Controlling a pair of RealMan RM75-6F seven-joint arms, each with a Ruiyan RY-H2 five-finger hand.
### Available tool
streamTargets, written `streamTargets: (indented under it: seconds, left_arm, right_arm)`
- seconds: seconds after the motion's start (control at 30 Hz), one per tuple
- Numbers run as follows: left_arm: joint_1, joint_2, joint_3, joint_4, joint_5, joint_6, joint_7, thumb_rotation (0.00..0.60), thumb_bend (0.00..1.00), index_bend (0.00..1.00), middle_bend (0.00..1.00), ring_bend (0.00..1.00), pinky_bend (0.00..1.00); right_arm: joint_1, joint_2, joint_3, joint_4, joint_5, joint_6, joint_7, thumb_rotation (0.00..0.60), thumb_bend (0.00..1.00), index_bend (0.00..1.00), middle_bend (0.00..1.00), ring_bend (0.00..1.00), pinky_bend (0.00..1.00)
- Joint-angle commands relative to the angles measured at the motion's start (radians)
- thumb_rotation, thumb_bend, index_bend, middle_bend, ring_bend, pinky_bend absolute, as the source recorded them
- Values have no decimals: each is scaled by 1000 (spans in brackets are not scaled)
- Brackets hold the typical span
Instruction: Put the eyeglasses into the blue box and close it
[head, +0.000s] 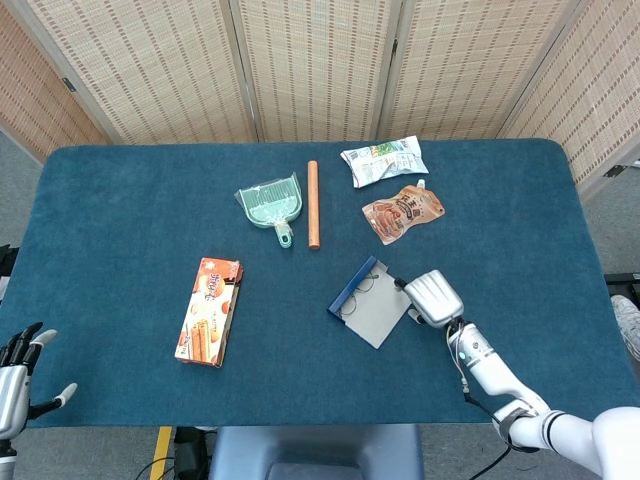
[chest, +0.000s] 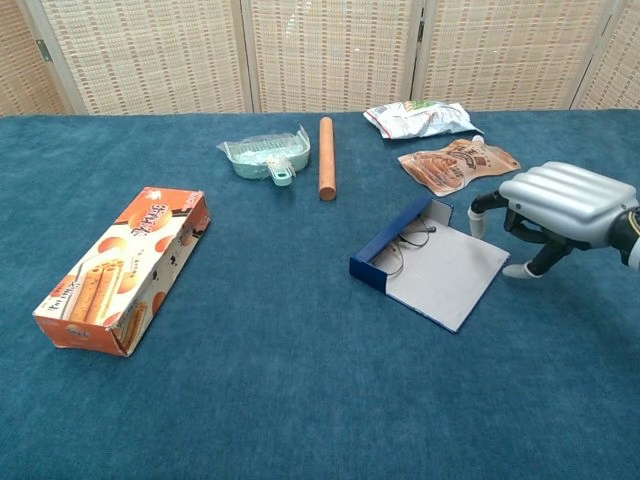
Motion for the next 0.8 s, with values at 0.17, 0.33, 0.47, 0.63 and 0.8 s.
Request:
streamTargets:
  seconds: [0.17,0.33,0.47,0.63,0.8]
  left_arm:
    - [-2,-5,0,3,2,-2,0,600,186,233,137,147,238]
    - [-2,-6,0,5,2,-2,-2,600,187,233,137,147,238]
    - [-2,-7,1,7,0,-4,-3,600,187,233,137,147,238]
    - [-3,-8,0,10,0,-4,-5,600,187,233,137,147,238]
    - [-2,-8,1,14,0,-4,-8,600,187,233,137,147,238]
  right_arm:
    - [-1,-13,-9,6,-20,-3,5,600,174,405,929,1000,991]
    - [2,-23,-8,18,-24,-12,3,600,174,405,929,1000,991]
    - [7,-33,-4,29,-28,-16,-1,600,174,405,929,1000,991]
    - [18,-46,2,39,-30,-25,-5,600,179,405,929,1000,991]
    - [21,-53,3,43,-35,-27,-12,600,206,405,929,1000,991]
